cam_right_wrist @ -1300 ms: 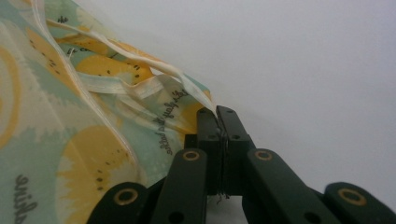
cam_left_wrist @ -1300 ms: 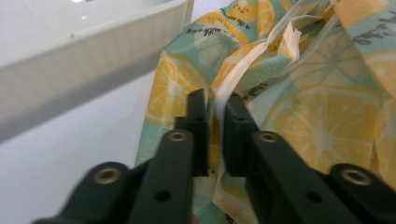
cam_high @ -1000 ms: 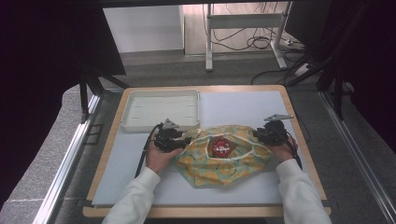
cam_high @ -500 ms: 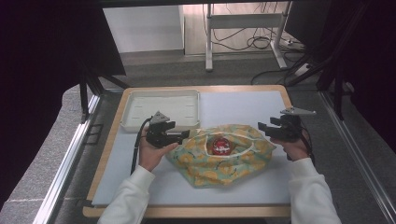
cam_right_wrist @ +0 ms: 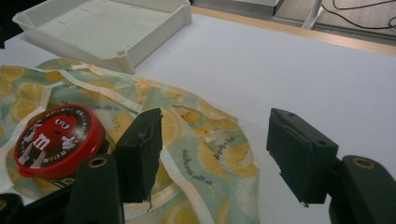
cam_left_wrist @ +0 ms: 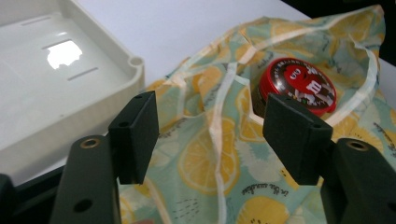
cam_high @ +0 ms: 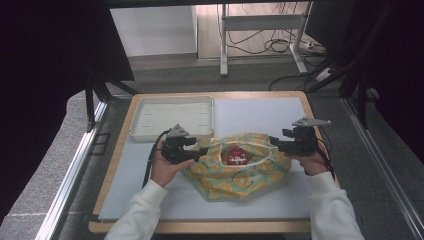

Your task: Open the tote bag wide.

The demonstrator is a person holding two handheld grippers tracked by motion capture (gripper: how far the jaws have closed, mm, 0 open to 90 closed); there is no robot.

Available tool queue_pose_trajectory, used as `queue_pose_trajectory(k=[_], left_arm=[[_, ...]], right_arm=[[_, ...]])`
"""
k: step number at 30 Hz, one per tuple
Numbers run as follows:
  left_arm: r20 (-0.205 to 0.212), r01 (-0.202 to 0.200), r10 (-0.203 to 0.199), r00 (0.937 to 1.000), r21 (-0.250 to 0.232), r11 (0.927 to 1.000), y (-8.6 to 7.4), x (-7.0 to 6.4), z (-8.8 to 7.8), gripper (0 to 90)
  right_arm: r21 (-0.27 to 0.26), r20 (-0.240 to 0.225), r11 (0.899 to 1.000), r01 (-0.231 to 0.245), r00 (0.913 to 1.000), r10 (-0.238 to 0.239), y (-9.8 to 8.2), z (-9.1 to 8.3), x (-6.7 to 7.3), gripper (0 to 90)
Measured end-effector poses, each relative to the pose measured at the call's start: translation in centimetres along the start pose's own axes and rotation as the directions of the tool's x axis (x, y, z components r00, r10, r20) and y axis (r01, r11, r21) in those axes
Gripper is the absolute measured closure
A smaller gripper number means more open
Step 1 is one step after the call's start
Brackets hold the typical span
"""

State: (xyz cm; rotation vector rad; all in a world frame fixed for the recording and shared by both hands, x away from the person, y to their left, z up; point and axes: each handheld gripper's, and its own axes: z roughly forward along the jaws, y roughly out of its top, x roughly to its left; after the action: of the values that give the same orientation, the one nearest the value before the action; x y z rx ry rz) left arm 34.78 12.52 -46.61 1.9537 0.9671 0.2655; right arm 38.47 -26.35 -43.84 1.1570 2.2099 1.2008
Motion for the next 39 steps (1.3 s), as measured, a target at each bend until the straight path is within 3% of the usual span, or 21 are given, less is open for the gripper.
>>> queue_pose_trajectory(k=[10, 14, 19, 24, 31, 39], left_arm=[[-0.031, -0.025, 0.027, 0.9992, 0.060, 0.9979, -0.3, -0.4, 0.9, 44.5], [-0.029, -0.003, 0.005, 0.9996, 0.086, 0.9963, -0.7, -0.1, 1.5, 57.7], [-0.011, -0.008, 0.009, 0.9999, 0.111, 0.9938, -1.1, -0.1, 2.0, 74.9], [0.004, -0.008, 0.007, 1.0000, 0.115, 0.9934, -1.1, -0.1, 2.0, 84.6], [0.021, -0.002, 0.000, 0.9998, 0.106, 0.9944, -1.1, -0.1, 1.8, 87.4], [0.047, 0.019, -0.023, 0.9986, 0.076, 0.9969, -0.9, 0.1, 1.3, 88.4]], right_arm=[[0.004, 0.000, 1.000, 0.003, 1.0000, -0.003, -0.1, -0.3, 0.0, 36.3], [0.013, -0.006, 1.000, 0.010, 0.9999, -0.010, -0.1, -0.2, 0.1, 36.3], [0.050, -0.021, 0.998, 0.033, 0.9993, -0.032, -0.3, 0.3, 0.5, 36.2], [0.122, -0.031, 0.988, 0.095, 0.9953, -0.092, -0.8, 1.3, 1.2, 37.8], [0.169, -0.028, 0.979, 0.118, 0.9930, -0.115, -1.3, 2.3, 1.4, 41.6], [0.227, 0.018, 0.964, 0.136, 0.9894, -0.144, -2.1, 3.7, 1.1, 46.7]])
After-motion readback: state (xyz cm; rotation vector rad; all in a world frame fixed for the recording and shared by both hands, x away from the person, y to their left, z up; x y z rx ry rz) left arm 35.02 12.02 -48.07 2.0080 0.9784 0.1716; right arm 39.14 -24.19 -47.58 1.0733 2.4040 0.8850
